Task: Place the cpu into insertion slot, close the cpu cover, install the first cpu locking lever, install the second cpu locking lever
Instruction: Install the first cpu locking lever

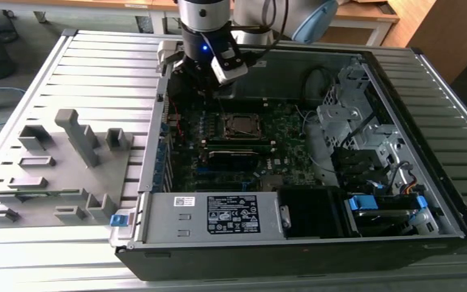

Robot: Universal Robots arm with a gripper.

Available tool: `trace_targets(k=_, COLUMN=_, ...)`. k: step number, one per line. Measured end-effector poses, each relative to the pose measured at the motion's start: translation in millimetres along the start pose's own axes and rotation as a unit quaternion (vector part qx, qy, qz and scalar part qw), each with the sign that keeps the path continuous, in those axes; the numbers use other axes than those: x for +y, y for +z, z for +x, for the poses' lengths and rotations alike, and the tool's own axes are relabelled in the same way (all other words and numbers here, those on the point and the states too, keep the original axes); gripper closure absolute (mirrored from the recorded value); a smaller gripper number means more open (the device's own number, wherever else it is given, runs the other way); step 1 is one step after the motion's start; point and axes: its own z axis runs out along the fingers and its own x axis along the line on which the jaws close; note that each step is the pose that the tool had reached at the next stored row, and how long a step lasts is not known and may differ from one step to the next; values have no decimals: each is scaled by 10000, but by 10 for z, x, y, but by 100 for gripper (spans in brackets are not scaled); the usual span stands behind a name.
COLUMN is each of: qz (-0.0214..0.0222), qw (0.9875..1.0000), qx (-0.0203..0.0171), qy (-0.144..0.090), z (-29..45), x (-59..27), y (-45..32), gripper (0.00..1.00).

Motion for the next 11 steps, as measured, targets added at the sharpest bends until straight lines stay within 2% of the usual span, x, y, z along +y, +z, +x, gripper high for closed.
trace_targets(k=3, qz=-4, qw=10000, qx=0, qy=2, z=3, x=14, y=1, gripper=89)
trace_targets(k=11, qz=-7, qw=10000, qx=0, qy=8, z=7, x=126, y=7, gripper=89)
